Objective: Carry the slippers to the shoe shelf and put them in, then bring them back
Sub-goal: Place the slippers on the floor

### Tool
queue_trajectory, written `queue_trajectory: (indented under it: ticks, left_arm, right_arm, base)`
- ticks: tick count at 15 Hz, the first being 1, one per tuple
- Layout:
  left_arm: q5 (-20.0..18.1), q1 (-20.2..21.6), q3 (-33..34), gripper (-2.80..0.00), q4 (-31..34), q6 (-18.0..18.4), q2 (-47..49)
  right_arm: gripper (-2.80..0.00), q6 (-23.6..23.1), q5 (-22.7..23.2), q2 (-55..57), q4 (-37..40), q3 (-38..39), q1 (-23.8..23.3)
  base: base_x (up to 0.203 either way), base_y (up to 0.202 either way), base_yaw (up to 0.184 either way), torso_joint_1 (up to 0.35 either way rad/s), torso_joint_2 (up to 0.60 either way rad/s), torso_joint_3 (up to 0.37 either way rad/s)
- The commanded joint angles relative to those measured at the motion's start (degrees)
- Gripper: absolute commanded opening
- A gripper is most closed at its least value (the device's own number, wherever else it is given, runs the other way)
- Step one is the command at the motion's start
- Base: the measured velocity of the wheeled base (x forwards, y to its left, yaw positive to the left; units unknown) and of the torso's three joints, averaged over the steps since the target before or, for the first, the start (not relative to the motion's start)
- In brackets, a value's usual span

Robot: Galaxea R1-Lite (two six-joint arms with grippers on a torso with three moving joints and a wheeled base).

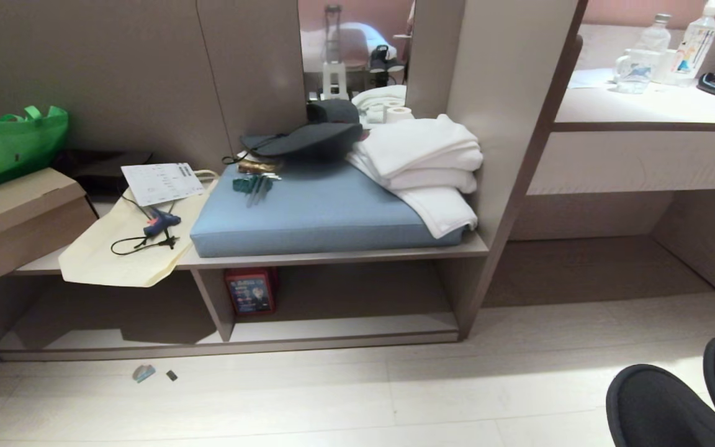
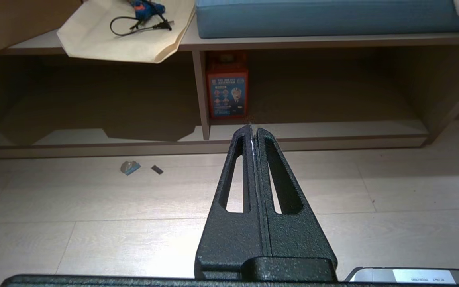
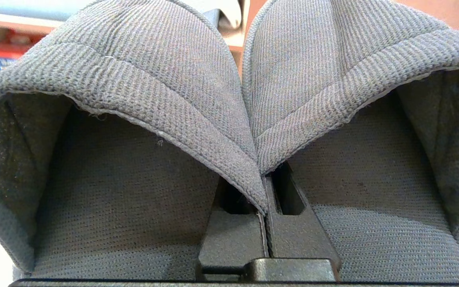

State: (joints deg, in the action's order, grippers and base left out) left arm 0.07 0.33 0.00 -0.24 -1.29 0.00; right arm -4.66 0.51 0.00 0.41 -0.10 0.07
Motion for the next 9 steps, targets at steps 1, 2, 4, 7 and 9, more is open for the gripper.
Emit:
queue_trajectory:
  ticks: [1,2,4,7,9]
  left_arm:
    - [0.0,0.0,0.0,-2.80,0.0,0.0,0.0]
    - [0.0,0.0,0.0,-2.80,0.0,0.0,0.0]
    - [0.0,0.0,0.0,-2.80,0.0,0.0,0.0]
    - [0.0,0.0,0.0,-2.80,0.0,0.0,0.0]
    - [0.0,0.1,0.0,-2.80,0.0,0.0,0.0]
  right_arm:
    - [-2.80,-0.1,0.0,0.1,0.0,0.0,0.0]
    - [-2.80,0.9,-0.1,0.1,0.1,-0.1,0.0]
    - [-2.80,3.1,-0.4,0.1,0.0,0.0,0.0]
    - [-2.80,3.4,-0.4,0.1,0.0,0.0,0.0]
    - [-2.80,3.3,-0.4,0.1,0.0,0.0,0.0]
  base:
    - [0.000,0.000,0.000,0.002,0.00,0.194]
    - [0.000,0.000,0.000,0.002,0.00,0.200]
    - [0.000,0.000,0.000,0.001,0.01,0.170]
    - [0.000,0.000,0.000,0.003,0.00,0.053]
    - [0.000,0.000,0.000,0.000,0.00,0.000]
